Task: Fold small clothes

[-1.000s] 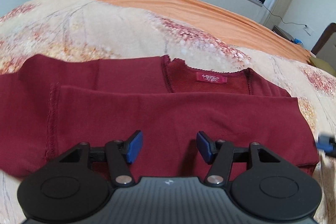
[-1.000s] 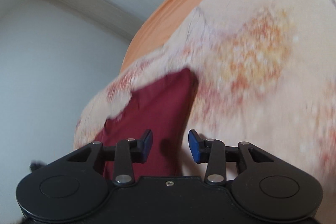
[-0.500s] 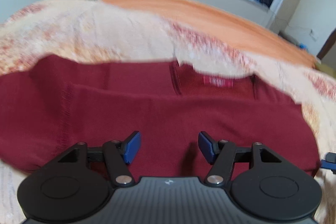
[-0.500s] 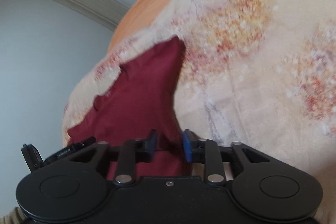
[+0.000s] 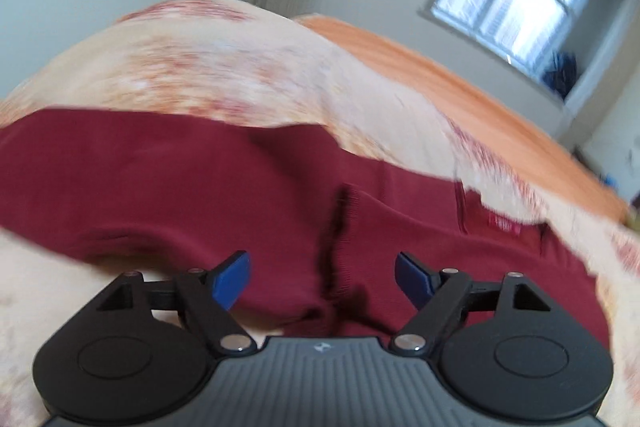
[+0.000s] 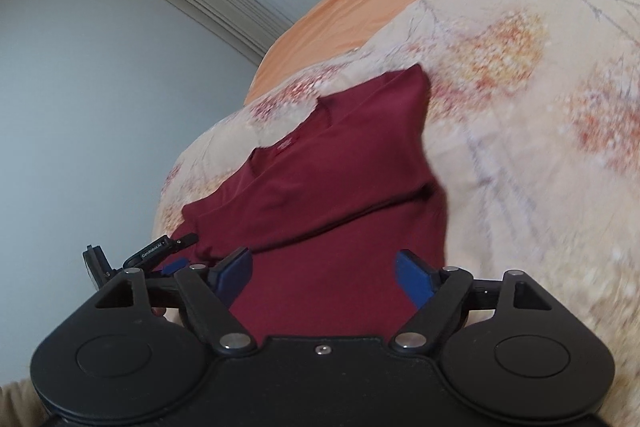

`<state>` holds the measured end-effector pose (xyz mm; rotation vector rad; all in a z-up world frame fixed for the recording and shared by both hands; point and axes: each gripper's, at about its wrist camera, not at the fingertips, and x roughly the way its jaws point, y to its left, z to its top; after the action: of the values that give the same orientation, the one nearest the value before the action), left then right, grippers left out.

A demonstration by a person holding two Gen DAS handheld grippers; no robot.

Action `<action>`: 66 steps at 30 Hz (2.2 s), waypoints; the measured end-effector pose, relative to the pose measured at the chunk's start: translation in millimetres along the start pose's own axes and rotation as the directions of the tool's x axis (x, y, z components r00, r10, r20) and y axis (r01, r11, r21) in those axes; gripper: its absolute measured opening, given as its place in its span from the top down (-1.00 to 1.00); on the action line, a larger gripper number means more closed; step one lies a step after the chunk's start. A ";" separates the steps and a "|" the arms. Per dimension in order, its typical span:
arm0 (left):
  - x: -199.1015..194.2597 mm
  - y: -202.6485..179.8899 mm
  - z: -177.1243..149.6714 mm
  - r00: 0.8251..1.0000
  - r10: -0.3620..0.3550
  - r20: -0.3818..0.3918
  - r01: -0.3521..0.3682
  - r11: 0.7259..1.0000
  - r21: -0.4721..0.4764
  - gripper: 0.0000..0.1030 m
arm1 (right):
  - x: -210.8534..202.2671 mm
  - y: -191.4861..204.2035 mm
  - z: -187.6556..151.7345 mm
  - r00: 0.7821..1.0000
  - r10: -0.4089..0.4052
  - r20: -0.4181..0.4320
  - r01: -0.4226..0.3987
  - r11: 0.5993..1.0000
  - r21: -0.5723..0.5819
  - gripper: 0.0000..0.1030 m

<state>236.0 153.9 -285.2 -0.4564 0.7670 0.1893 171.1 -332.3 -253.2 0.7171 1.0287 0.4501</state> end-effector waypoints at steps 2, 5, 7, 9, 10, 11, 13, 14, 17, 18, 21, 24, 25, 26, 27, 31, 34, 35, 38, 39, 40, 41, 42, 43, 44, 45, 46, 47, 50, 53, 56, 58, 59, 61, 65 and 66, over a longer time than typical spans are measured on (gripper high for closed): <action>-23.6 30.2 -0.1 0.999 -0.001 0.052 0.005 0.997 -0.079 -0.62 | 1.1 14.5 -7.2 1.000 0.015 -0.010 -0.014 1.000 0.014 -0.59; -52.6 90.5 4.8 0.995 0.018 0.096 0.004 0.973 -0.233 -0.62 | 4.3 45.6 -15.5 0.999 0.026 -0.033 -0.026 1.000 -0.011 -0.59; -66.2 132.2 8.6 0.993 0.069 0.097 -0.036 0.951 -0.306 -0.62 | 7.7 67.5 -19.3 0.998 0.034 -0.046 -0.036 0.998 -0.045 -0.59; -77.8 170.8 13.5 0.987 0.128 0.099 -0.085 0.930 -0.358 -0.62 | 12.6 90.2 -23.0 0.998 0.037 -0.055 -0.041 0.996 -0.078 -0.59; -82.2 188.6 16.1 0.984 0.148 0.102 -0.098 0.918 -0.385 -0.62 | 15.6 99.4 -24.6 0.998 0.038 -0.059 -0.043 0.995 -0.090 -0.59; -85.8 207.1 17.7 0.982 0.161 0.104 -0.104 0.904 -0.414 -0.62 | 19.9 109.5 -26.4 0.997 0.039 -0.062 -0.045 0.994 -0.099 -0.59; -88.1 237.9 22.4 0.979 0.176 0.101 -0.109 0.877 -0.467 -0.62 | 28.8 125.0 -29.9 0.997 0.047 -0.064 -0.054 0.993 -0.105 -0.60; -86.8 250.8 24.3 0.980 0.175 0.094 -0.108 0.866 -0.488 -0.62 | 33.2 132.0 -31.8 0.997 0.049 -0.064 -0.056 0.993 -0.105 -0.61; -79.2 278.0 27.1 0.983 0.170 0.064 -0.113 0.850 -0.515 -0.62 | 49.4 153.7 -39.0 0.997 0.054 -0.057 -0.059 0.994 -0.092 -0.63; -77.0 283.3 26.5 0.984 0.169 0.058 -0.115 0.849 -0.516 -0.62 | 53.7 160.2 -41.8 0.997 0.056 -0.056 -0.061 0.994 -0.091 -0.64; -66.0 294.8 28.6 0.986 0.157 0.052 -0.106 0.843 -0.527 -0.62 | 63.7 180.3 -51.1 0.997 0.064 -0.052 -0.068 0.994 -0.091 -0.65; -53.0 307.0 29.9 0.988 0.144 0.062 -0.086 0.828 -0.554 -0.62 | 69.7 193.8 -58.4 0.996 0.060 -0.059 -0.066 0.993 -0.102 -0.66; -50.2 309.4 30.3 0.988 0.136 0.070 -0.073 0.821 -0.566 -0.59 | 70.8 197.0 -60.5 0.997 0.055 -0.062 -0.061 0.992 -0.108 -0.66; -47.8 311.8 30.7 0.988 0.130 0.078 -0.062 0.815 -0.576 -0.46 | 71.6 199.6 -62.6 0.997 0.049 -0.064 -0.056 0.992 -0.111 -0.66; -45.3 313.7 32.2 0.989 0.127 0.082 -0.055 0.809 -0.585 -0.36 | 72.6 202.6 -64.9 0.997 0.044 -0.066 -0.051 0.992 -0.111 -0.66; -39.0 321.2 34.2 0.994 0.077 0.076 -0.017 0.804 -0.594 0.61 | 75.1 207.3 -69.5 0.996 0.030 -0.078 -0.039 0.993 -0.108 -0.66; -46.7 317.9 40.7 0.991 0.087 0.103 -0.017 0.839 -0.544 0.79 | 78.2 208.8 -70.5 0.996 0.029 -0.087 -0.038 0.994 -0.103 -0.66; -50.6 319.5 43.4 0.987 0.107 0.121 -0.026 0.845 -0.534 0.81 | 80.1 209.8 -70.4 0.996 0.028 -0.089 -0.038 0.994 -0.105 -0.66; -56.6 333.1 48.3 0.972 0.194 0.136 -0.090 0.834 -0.544 0.87 | 84.3 212.9 -71.0 0.995 0.030 -0.092 -0.040 0.993 -0.111 -0.66; -53.8 338.8 47.9 0.974 0.192 0.120 -0.093 0.824 -0.559 0.87 | 85.8 213.7 -71.5 0.995 0.031 -0.095 -0.042 0.993 -0.111 -0.66; -50.3 341.3 47.5 0.979 0.175 0.104 -0.087 0.821 -0.565 0.87 | 87.6 214.4 -71.9 0.995 0.032 -0.099 -0.043 0.993 -0.112 -0.66; -48.5 340.4 47.8 0.982 0.166 0.093 -0.087 0.827 -0.556 0.86 | 89.0 215.0 -72.7 0.994 0.032 -0.102 -0.044 0.993 -0.114 -0.66; -47.9 338.7 47.8 0.984 0.156 0.092 -0.081 0.834 -0.546 0.85 | 90.3 215.6 -73.6 0.994 0.031 -0.105 -0.043 0.993 -0.114 -0.66; -49.2 338.3 46.9 0.984 0.150 0.094 -0.075 0.833 -0.548 0.73 | 91.6 215.9 -74.3 0.994 0.032 -0.108 -0.045 0.993 -0.112 -0.66; -48.6 338.9 46.0 0.984 0.149 0.095 -0.072 0.827 -0.558 0.43 | 93.3 216.5 -74.8 0.993 0.032 -0.113 -0.045 0.993 -0.111 -0.66; -48.0 340.7 45.0 0.984 0.148 0.095 -0.067 0.815 -0.576 0.21 | 94.6 217.3 -75.2 0.993 0.031 -0.117 -0.044 0.993 -0.112 -0.66; -47.5 343.9 43.1 0.984 0.144 0.101 -0.055 0.798 -0.599 -0.06 | 95.6 218.1 -75.5 0.992 0.031 -0.120 -0.045 0.992 -0.114 -0.66; -46.7 347.1 41.4 0.985 0.136 0.109 -0.040 0.784 -0.620 -0.08 | 95.8 219.4 -75.9 0.992 0.033 -0.122 -0.048 0.992 -0.117 -0.66; -42.5 352.3 41.1 0.984 0.134 0.120 -0.024 0.757 -0.653 -0.03 | 97.3 221.4 -76.2 0.991 0.034 -0.128 -0.050 0.991 -0.125 -0.66; -47.2 347.5 46.5 0.977 0.154 0.147 -0.026 0.771 -0.636 0.55 | 97.9 222.2 -75.1 0.991 0.032 -0.130 -0.049 0.991 -0.128 -0.66; -57.5 330.6 54.4 0.968 0.159 0.195 -0.021 0.823 -0.567 0.62 | 98.7 221.4 -73.9 0.992 0.033 -0.125 -0.048 0.992 -0.120 -0.66; -63.3 314.1 61.5 0.964 0.154 0.218 -0.026 0.867 -0.498 0.65 | 100.4 219.5 -72.9 0.992 0.031 -0.126 -0.045 0.993 -0.110 -0.66; -65.7 304.1 65.6 0.961 0.148 0.232 -0.027 0.889 -0.457 0.66 | 101.3 218.4 -72.0 0.992 0.032 -0.125 -0.045 0.994 -0.102 -0.66; -70.4 281.2 73.8 0.959 0.115 0.259 -0.010 0.927 -0.374 0.67 | 102.3 215.0 -69.9 0.992 0.037 -0.117 -0.047 0.996 -0.080 -0.66; -70.8 209.1 87.5 0.957 -0.017 0.289 0.064 0.986 -0.154 0.68 | 102.8 207.8 -63.9 0.994 0.049 -0.094 -0.052 0.998 -0.030 -0.66; -68.5 186.4 88.0 0.956 -0.060 0.287 0.090 0.992 -0.091 0.68 | 102.2 205.6 -61.7 0.995 0.052 -0.086 -0.053 0.998 -0.017 -0.66</action>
<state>181.4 359.8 -242.7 -0.5418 0.4581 0.2188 160.8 -104.1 -187.2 0.7137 1.0860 0.5394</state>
